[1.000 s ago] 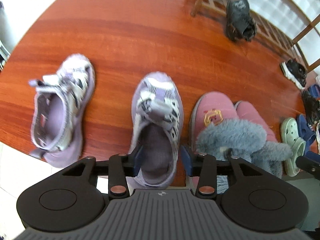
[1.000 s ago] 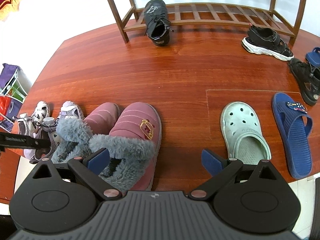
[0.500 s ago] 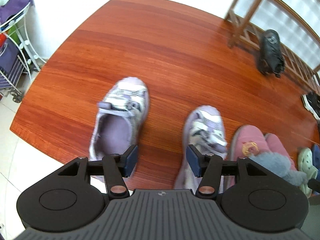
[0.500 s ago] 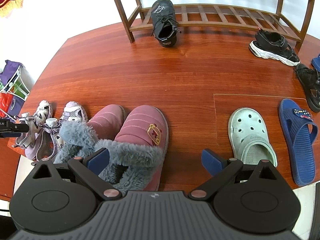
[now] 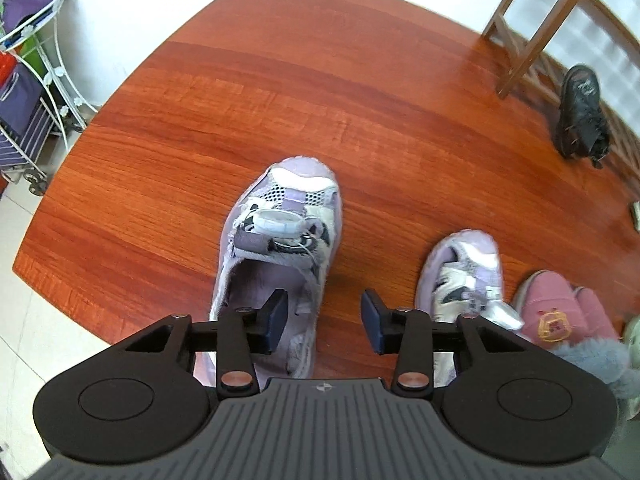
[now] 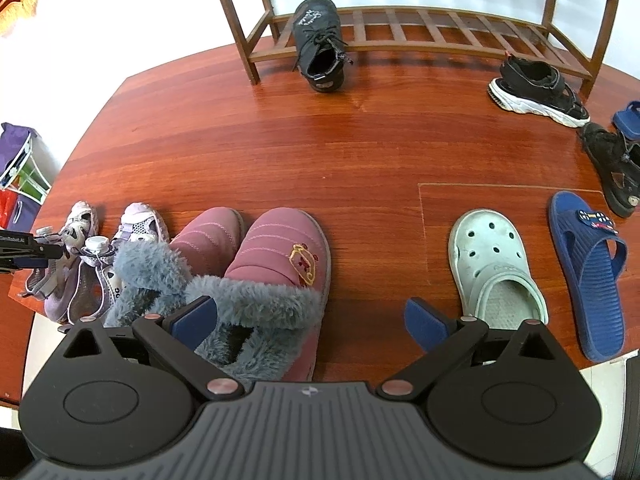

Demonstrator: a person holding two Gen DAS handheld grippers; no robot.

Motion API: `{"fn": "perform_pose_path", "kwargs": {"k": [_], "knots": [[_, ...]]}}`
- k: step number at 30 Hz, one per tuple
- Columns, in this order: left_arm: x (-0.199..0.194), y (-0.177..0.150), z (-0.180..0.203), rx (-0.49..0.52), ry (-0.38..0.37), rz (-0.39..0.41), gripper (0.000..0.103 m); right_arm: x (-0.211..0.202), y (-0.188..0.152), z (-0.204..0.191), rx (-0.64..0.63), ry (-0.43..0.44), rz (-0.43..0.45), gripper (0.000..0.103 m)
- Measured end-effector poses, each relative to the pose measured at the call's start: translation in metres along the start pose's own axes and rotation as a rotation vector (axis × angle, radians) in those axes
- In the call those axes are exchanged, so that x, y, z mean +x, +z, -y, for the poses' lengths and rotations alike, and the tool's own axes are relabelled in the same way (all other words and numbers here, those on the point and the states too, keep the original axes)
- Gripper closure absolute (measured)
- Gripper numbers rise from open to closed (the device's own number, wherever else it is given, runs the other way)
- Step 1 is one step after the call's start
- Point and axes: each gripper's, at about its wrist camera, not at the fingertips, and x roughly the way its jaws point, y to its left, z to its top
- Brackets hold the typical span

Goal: Organize scattered shoes
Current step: 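Grasp the second lavender sandal with the left tool and place it alongside, then open the left tool and withdraw from the paired sandals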

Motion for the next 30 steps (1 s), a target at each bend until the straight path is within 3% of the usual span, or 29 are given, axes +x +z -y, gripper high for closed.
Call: {"fn": "perform_pose_path", "kwargs": {"k": [2, 5, 6, 8, 11, 26, 30], "knots": [[0.007, 0.002, -0.003, 0.003, 0.006, -0.010, 0.070, 0.000, 0.000, 0.000, 0.003, -0.004, 0.001, 0.001], [0.015, 0.004, -0.005, 0.007, 0.013, -0.012, 0.086, 0.000, 0.000, 0.001, 0.007, -0.010, 0.001, 0.001], [0.015, 0.003, -0.004, 0.008, 0.004, -0.009, 0.096, 0.000, 0.000, 0.001, 0.008, -0.012, 0.001, 0.001], [0.014, 0.003, 0.001, 0.028, 0.003, -0.001, 0.098, 0.000, 0.000, 0.001, 0.010, -0.015, 0.002, 0.001], [0.012, -0.002, 0.010, 0.074, 0.017, 0.002, 0.099, 0.001, 0.001, 0.000, 0.012, -0.018, -0.001, 0.001], [0.006, -0.028, 0.039, 0.147, -0.097, -0.071, 0.098, 0.006, 0.006, -0.004, 0.018, -0.022, -0.004, 0.001], [0.001, -0.027, 0.043, 0.150, -0.088, -0.062, 0.092, 0.006, 0.008, -0.005, 0.022, -0.026, 0.002, 0.001]]}}
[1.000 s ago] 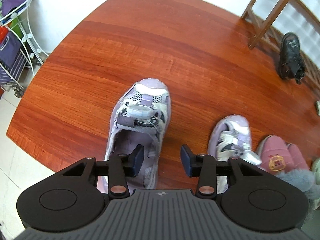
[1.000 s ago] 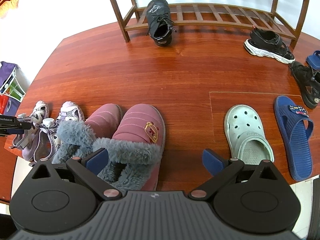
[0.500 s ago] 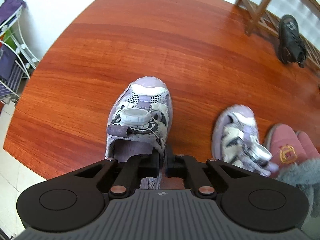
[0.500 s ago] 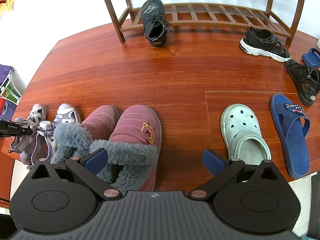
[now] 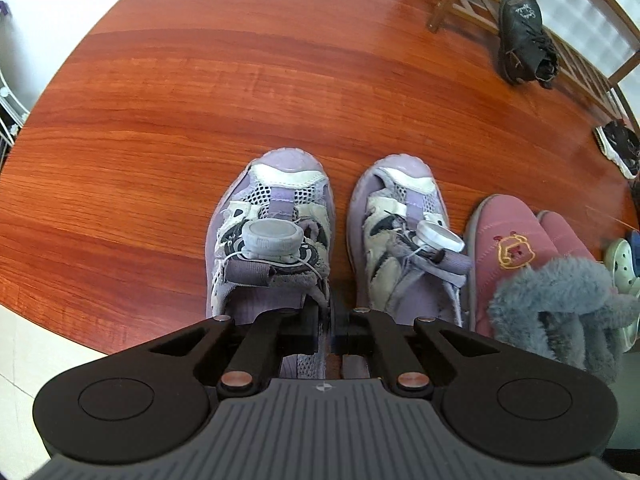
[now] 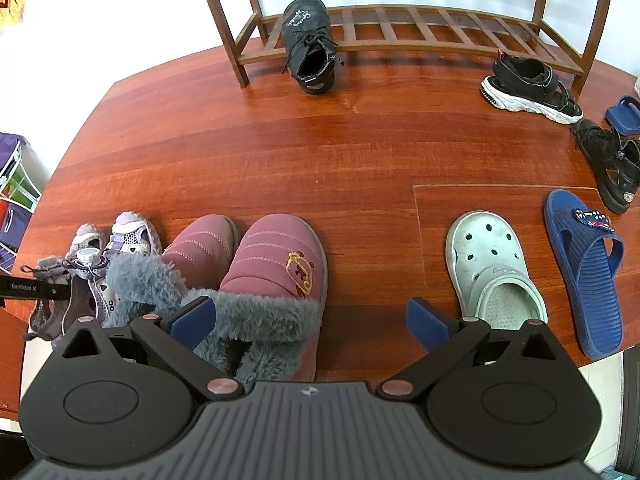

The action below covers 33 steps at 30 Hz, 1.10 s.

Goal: Organize scattered shoes
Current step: 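Open the left tool and withdraw from the paired sandals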

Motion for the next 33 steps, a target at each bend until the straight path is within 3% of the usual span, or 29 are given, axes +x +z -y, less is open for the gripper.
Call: {"fn": "perform_pose_path", "kwargs": {"k": [1, 3, 6, 14, 20, 33], "knots": [[-0.003, 0.002, 0.001, 0.004, 0.013, 0.008, 0.087, 0.000, 0.001, 0.000, 0.001, -0.001, 0.002, 0.001], [-0.009, 0.006, 0.003, 0.013, 0.039, 0.025, 0.062, -0.001, 0.002, 0.000, 0.002, -0.003, 0.006, 0.001], [-0.017, 0.011, 0.005, 0.024, 0.043, 0.034, 0.047, -0.001, 0.005, 0.001, 0.005, -0.007, 0.013, 0.001], [-0.031, 0.013, 0.010, 0.025, 0.016, 0.034, 0.030, -0.005, 0.019, 0.003, 0.001, -0.028, 0.037, 0.001], [-0.043, 0.007, 0.009, -0.004, 0.025, 0.046, 0.017, -0.004, 0.050, 0.004, -0.043, -0.031, 0.068, 0.001], [-0.079, -0.016, 0.022, -0.199, 0.058, 0.127, 0.014, 0.031, 0.160, -0.004, -0.214, 0.005, 0.145, 0.001]]}}
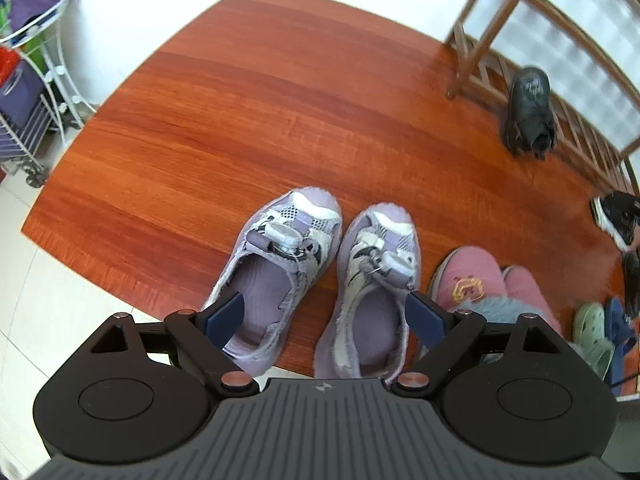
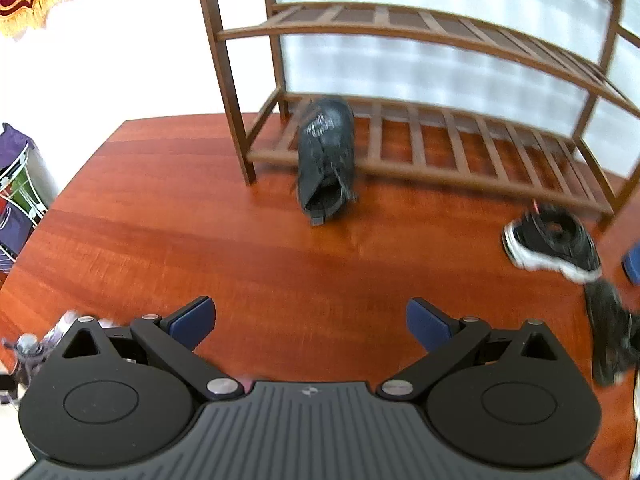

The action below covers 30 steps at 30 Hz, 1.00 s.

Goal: Organize scattered shoes
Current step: 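Open the left tool and withdraw from the paired sandals, then move the right tool to the black leather shoe on the rack and close on it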

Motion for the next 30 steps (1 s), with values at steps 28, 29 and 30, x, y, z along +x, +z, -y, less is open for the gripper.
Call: {"fn": "perform_pose_path", "kwargs": {"k": [28, 29, 30], "knots": [[-0.024, -0.041, 0.061, -0.113, 0.139, 0.019, 0.012, 0.203, 0.095, -0.003, -0.119, -0.064, 0.020, 0.001], [-0.023, -0.041, 0.062, -0.118, 0.142, 0.018, 0.012, 0.208, 0.095, -0.003, -0.120, -0.063, 0.015, 0.002], [-0.023, -0.042, 0.062, -0.122, 0.144, 0.018, 0.012, 0.211, 0.095, -0.003, -0.121, -0.061, 0.011, 0.003]]}}
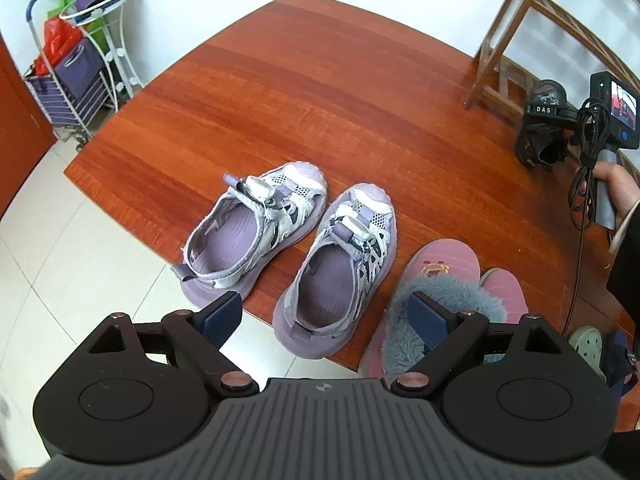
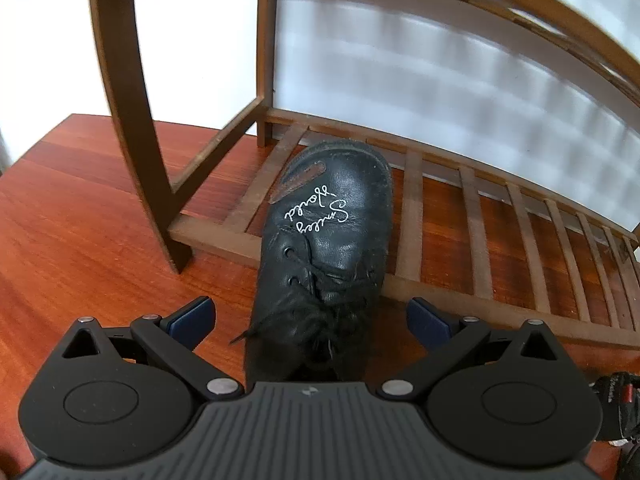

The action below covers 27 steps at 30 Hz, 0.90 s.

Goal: Organize scattered shoes
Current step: 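Move the right tool to the black leather shoe on the rack and close on it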

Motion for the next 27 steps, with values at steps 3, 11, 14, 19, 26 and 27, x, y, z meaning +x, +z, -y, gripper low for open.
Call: {"fn": "perform_pose_path", "kwargs": {"k": [3, 11, 14, 19, 26, 27], "knots": [[0.000, -0.002, 0.001, -0.010, 0.002, -0.004, 0.012, 0.008, 0.000, 0.001, 0.005, -0.003, -0.014, 0.019], [-0.002, -0.008, 0.006, -0.022, -0.004, -0.006, 0.012, 0.009, 0.000, 0.010, 0.045, 0.018, -0.007, 0.031], [-0.003, -0.010, 0.008, -0.019, -0.006, 0.002, 0.012, 0.002, -0.003, 0.019, 0.084, 0.047, -0.011, 0.033], [-0.006, -0.015, 0.015, -0.014, -0.017, 0.019, 0.012, -0.020, -0.012, 0.029, 0.105, 0.097, -0.012, 0.035], [-0.005, -0.022, 0.030, 0.002, -0.053, 0.023, 0.012, -0.058, -0.035, 0.044, 0.126, 0.162, -0.033, 0.036], [-0.005, -0.023, 0.032, 0.005, -0.058, 0.023, 0.012, -0.065, -0.040, 0.046, 0.131, 0.170, -0.037, 0.036]]}}
